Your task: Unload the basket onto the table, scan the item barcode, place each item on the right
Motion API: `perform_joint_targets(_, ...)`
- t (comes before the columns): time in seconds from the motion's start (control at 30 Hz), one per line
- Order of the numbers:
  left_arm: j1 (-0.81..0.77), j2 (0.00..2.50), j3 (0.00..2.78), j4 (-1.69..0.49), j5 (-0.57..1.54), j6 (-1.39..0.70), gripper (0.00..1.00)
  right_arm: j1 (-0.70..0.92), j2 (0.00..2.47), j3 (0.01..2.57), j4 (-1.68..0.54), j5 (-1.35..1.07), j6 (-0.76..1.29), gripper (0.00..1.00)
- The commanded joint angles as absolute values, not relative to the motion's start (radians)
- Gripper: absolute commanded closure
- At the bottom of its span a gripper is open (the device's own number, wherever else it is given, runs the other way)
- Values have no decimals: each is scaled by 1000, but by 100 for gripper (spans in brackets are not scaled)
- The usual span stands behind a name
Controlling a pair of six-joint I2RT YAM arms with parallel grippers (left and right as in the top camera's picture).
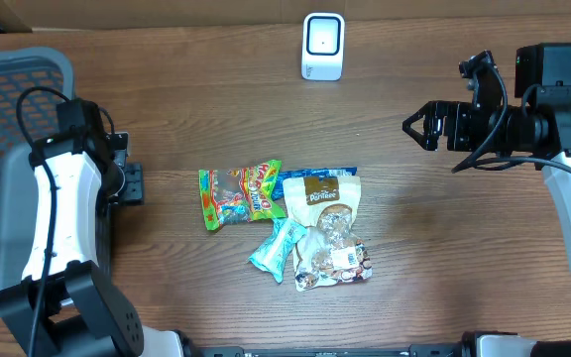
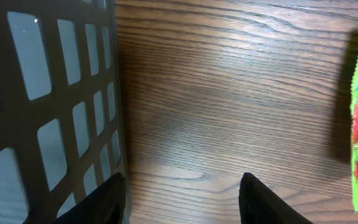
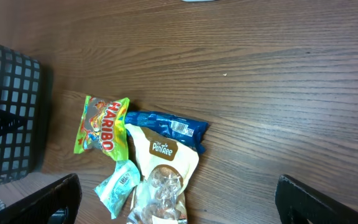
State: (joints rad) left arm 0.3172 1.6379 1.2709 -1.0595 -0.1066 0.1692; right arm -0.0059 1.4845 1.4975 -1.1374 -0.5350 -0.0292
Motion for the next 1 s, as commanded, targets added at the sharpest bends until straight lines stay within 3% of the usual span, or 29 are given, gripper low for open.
perform_joint_targets(0.0, 334, 1615, 1282, -1057, -153, 204, 50, -1, 1484, 1498, -1132, -540, -30, 0)
perform_joint_targets(0.1, 333, 1615, 1282, -1084, -152, 126, 50, -1, 1484, 1498, -1135, -540, -30, 0)
perform_joint_targets(0.23, 332, 1615, 1282, -1238, -70, -141, 49, -1, 1484, 1498, -1132, -540, -30, 0)
perform_joint_targets(0.73, 334, 1612, 1281, -1370, -265, -403, 58, -1, 1484, 1498, -1135, -540, -31, 0)
perform_joint_targets(0.97, 333, 1605, 1281, -1334, -297, -413, 51, -1, 1484, 1498, -1133, -540, -31, 0)
